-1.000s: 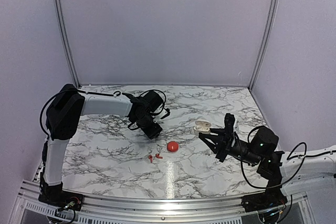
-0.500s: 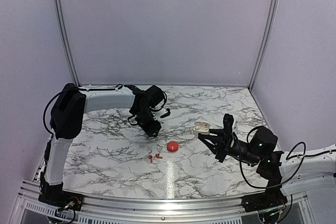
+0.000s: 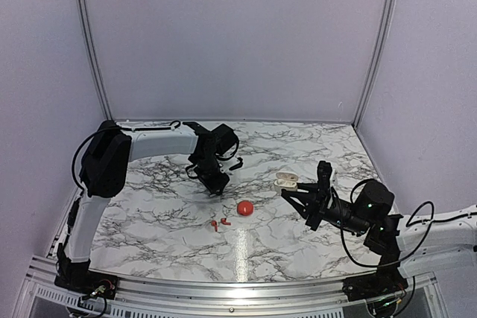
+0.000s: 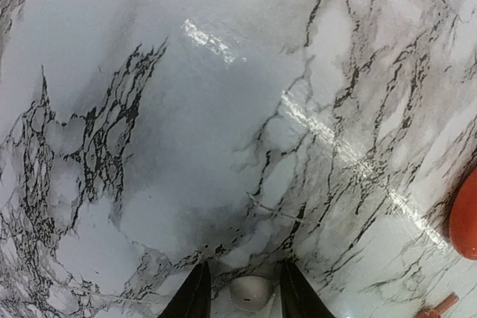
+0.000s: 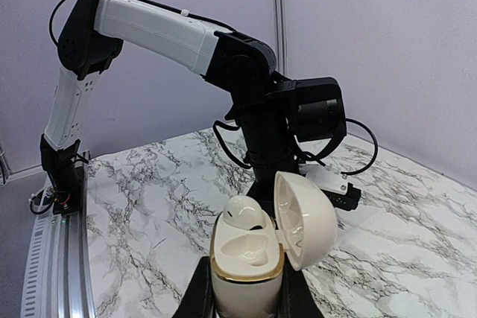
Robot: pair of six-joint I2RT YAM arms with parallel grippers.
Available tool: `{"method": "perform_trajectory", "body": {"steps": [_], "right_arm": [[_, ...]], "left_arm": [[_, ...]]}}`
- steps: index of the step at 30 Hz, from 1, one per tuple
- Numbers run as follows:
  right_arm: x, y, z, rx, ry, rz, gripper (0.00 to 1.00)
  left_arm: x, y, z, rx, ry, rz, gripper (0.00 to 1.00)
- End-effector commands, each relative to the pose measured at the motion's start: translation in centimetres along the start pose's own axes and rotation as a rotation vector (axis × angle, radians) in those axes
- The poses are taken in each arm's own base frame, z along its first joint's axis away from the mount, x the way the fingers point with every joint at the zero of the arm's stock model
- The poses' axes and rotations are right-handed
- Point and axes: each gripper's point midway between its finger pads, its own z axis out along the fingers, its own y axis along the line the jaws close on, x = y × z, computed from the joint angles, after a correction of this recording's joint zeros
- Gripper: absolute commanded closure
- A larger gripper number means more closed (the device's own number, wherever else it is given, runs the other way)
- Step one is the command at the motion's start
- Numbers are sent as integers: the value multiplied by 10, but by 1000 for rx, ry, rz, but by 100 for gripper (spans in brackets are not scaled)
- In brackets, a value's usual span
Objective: Insert the wireless bluetooth earbuds into the charging case
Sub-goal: Move the right earbud to the center of the board.
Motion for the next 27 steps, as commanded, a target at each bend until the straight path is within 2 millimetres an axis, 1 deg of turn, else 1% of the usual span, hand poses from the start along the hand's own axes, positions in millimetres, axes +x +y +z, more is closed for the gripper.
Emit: {"method": "perform_trajectory", "body": {"steps": [1,11,14,17,19,21,26,27], "right_arm": [[-11,-2,-1,7,-36,1,100],[-13,-1,-1,2,-44,-2,100],[-14,-1,0,-1,-48,-5,100],[-15,1,0,-7,-51,-6,100],[-14,1,0,-8,-48,-6,100],[-14,1,-1,-7,-45,-9,100],[-12,1,1,-10,-42,-11,100],[-13,1,2,-14,-43,-12,100]], "left_arm": [[26,-2,9,7,104,2,70],[66,-10,-4,21,165,-82,86],[75,-11,-12,20,168,-104,88],[90,-14,-22,18,178,-130,89],[105,-21,-26,20,197,-133,89],[125,-28,-29,20,226,-131,89],[171,-44,-30,3,301,-142,89],[173,-46,-31,3,299,-148,88]]}}
